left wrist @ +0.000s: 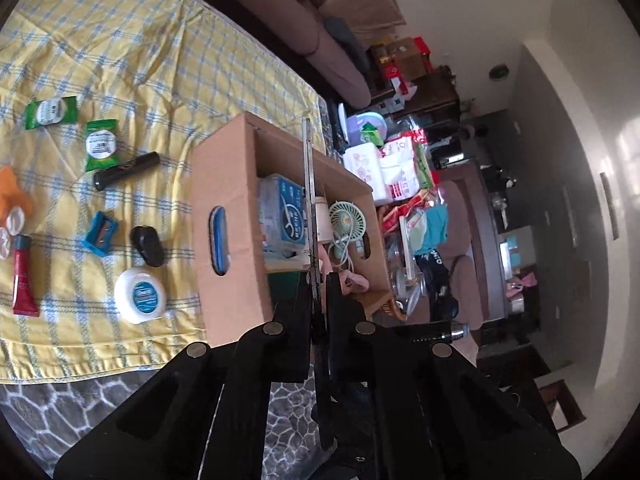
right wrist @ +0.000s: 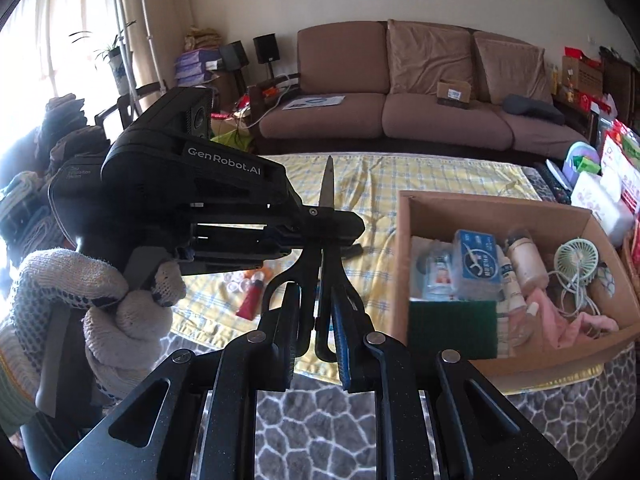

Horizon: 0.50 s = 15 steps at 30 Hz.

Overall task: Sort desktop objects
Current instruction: 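Carry the scissors with the right gripper over the cardboard box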

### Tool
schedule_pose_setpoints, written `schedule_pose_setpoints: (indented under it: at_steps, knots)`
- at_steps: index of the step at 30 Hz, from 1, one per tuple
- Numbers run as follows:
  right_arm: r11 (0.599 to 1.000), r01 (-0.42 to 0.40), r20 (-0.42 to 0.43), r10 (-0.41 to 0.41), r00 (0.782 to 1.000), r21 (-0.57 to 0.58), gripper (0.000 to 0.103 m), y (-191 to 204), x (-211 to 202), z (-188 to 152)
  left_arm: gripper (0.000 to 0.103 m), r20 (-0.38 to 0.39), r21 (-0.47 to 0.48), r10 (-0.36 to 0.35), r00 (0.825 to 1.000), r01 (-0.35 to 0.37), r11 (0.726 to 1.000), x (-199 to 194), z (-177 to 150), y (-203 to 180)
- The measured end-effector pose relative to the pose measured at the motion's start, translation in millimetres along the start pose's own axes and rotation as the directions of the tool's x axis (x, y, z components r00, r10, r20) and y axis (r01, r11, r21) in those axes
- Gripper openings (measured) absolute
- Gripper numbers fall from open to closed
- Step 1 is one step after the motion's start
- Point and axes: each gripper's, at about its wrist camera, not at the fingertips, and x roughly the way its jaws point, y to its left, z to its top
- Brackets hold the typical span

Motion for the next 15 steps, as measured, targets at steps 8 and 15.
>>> schedule_pose_setpoints:
  at_steps: [8, 15]
  knots:
    - [0.989, 0.111, 0.018, -0.113, 0.993, 0.098, 0.015, -126.3, -39.0, 3.4, 0.006, -0.153, 0.05, -0.017, 0.988, 0.025, 0.998, 132.9, 6.1, -82.9]
    - [0.968, 0.139, -0.015, -0.139, 0.99, 0.207, 0.015, -232.9, -43.4, -9.9, 0.006, -0.241, 0.044, -0.007, 0.97, 0.019, 0.999, 239.1, 14.5, -110.3]
